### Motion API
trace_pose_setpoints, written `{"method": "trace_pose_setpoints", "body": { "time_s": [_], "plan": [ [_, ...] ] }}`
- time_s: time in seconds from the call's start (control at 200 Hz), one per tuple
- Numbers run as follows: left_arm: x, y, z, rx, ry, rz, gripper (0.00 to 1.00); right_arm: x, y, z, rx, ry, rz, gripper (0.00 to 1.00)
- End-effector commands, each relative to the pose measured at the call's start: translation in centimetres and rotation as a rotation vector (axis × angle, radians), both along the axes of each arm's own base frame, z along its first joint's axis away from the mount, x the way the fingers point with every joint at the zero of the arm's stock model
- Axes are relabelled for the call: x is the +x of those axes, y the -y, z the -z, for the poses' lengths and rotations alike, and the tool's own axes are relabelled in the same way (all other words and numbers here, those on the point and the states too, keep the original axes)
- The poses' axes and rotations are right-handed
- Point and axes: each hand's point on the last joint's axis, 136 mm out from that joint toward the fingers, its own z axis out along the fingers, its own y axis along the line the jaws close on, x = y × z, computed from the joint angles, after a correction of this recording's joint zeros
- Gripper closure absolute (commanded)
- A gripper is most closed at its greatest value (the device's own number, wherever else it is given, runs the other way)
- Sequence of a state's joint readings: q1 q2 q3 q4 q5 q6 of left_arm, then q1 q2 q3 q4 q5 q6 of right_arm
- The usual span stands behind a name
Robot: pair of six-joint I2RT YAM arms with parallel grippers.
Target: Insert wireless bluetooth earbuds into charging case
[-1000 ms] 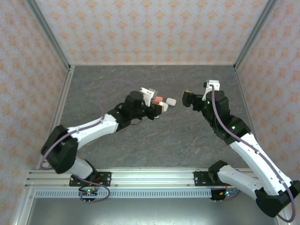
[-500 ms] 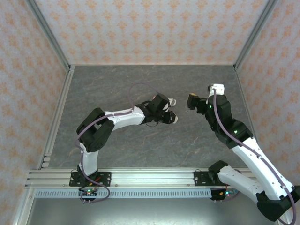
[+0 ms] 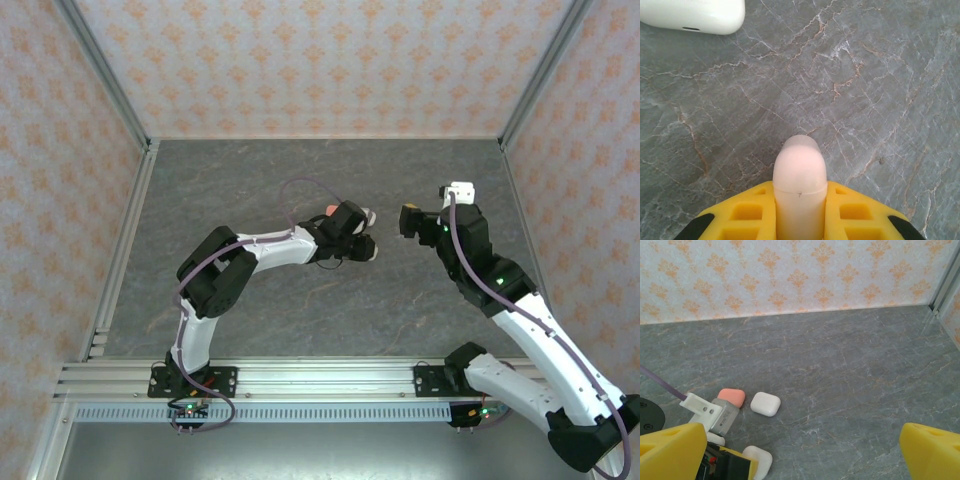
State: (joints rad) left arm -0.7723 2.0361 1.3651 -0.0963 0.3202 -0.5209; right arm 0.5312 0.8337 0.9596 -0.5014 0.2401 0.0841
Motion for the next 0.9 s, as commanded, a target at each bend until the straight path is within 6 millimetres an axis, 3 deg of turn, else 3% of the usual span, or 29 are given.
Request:
{"method": "trace_pose_setpoints", "body": {
  "time_s": [0.0, 0.36, 0.54, 0.741, 0.876, 0.896],
  "plan": [
    [1.3, -0.3, -0.1, 0.030, 0.025, -0.047, 0.96, 0.0, 0.5, 0.6, -0.036, -0.009, 0.013, 0.01],
    [1.7, -0.9, 0.2, 0.074, 0.029, -0.053, 0.63, 0.0, 0.4, 0.8, -0.052, -0.016, 0.002, 0.01],
    [1.8, -1.4, -0.4, 0.087, 0.051, -0.061, 0.58, -0.2, 0.6, 1.0, -0.067, -0.027, 0.002, 0.01],
    [2.1, -2.0, -2.9, 0.085, 0.102, -0.065, 0.55, -0.3, 0.8, 1.0, -0.077, -0.034, 0.007, 0.01],
    [2.0, -2.8, -5.5, 0.082, 0.161, -0.071, 0.54, -0.5, 1.1, 1.1, -0.083, -0.041, 0.023, 0.01],
    [1.9, -3.0, -7.0, 0.067, 0.189, -0.075, 0.54, -0.5, 1.2, 1.1, -0.084, -0.042, 0.027, 0.01]
  ]
}}
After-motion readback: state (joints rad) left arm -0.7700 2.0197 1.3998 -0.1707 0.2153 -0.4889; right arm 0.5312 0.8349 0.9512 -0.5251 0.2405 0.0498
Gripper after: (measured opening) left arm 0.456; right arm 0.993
